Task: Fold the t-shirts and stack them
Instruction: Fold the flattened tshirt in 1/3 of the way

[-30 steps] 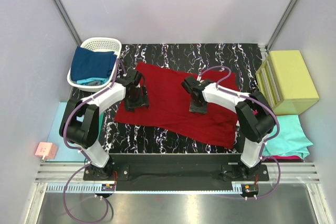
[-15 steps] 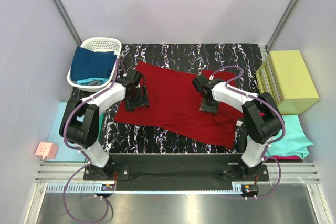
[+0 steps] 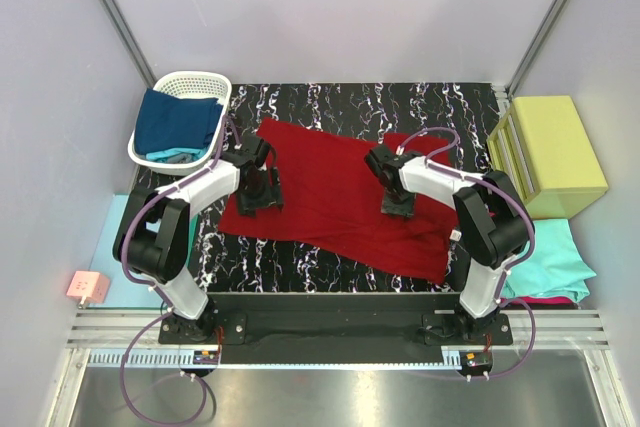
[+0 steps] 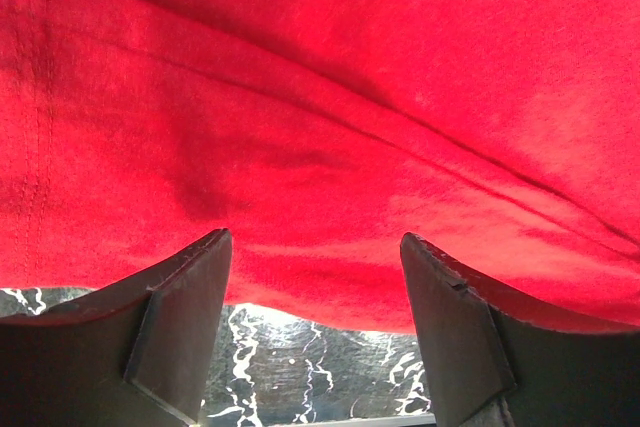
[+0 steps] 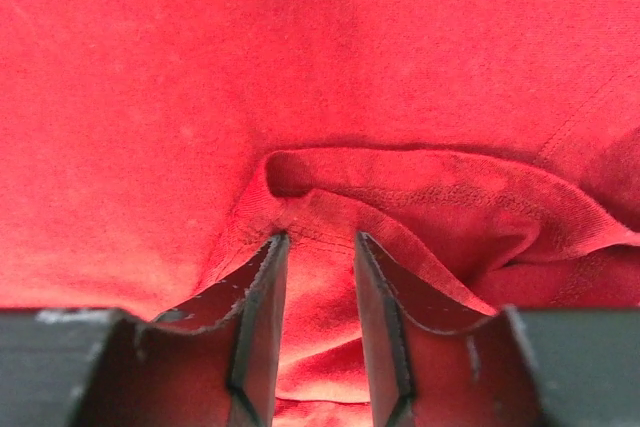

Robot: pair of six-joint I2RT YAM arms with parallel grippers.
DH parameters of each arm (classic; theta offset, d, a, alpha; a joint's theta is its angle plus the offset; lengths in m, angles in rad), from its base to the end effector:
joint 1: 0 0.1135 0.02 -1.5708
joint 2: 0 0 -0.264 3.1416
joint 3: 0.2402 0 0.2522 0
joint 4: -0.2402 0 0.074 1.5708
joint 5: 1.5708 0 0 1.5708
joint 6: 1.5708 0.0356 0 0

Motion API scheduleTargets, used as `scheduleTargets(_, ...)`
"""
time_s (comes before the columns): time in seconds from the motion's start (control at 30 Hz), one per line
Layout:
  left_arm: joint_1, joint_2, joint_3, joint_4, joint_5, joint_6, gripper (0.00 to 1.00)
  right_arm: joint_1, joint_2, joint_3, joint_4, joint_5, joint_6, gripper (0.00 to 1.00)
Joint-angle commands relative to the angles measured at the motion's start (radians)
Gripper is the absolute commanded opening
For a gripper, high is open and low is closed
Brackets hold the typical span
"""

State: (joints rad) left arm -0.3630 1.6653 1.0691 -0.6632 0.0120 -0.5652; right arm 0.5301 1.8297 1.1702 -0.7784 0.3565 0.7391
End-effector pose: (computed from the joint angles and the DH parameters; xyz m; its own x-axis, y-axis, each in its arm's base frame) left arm 0.2942 -0.1122 0.1841 -0.9435 -0.2145 -0.2526 -0.1738 0.9693 -0.1737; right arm 0.2929 0.1572 0.1596 -0.9243 0.1900 -0.3310 0.2554 0.9524 -0.1664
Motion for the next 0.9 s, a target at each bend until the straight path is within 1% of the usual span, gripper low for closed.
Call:
scheduleTargets(0.0, 0.001, -0.009, -0.018, 0.01, -0.006, 0.008, 0.73, -0.048, 0.034, -0.01, 0.013, 0.019, -0.001, 0.42)
scheduleTargets(0.17, 0.001, -0.013, -0.034, 0.01, -0.001, -0.002, 0.72, -0.085, 0.088, 0.012, 0.013, 0.01, -0.021, 0.45)
scheduleTargets(0.43, -0.002, -0.044, -0.063, 0.008, 0.005, -0.007, 0.72, -0.102, 0.196, 0.141, -0.008, -0.005, -0.05, 0.45)
scheduleTargets(0.7, -0.02, -0.026, -0.123, 0.004, 0.003, -0.018, 0.71, -0.119, 0.276, 0.268, -0.041, -0.011, -0.072, 0.46)
scheduleTargets(0.87, -0.043, -0.012, -0.13, 0.004, -0.006, -0.019, 0.71, -0.133, 0.324, 0.333, -0.064, -0.008, -0.079, 0.46)
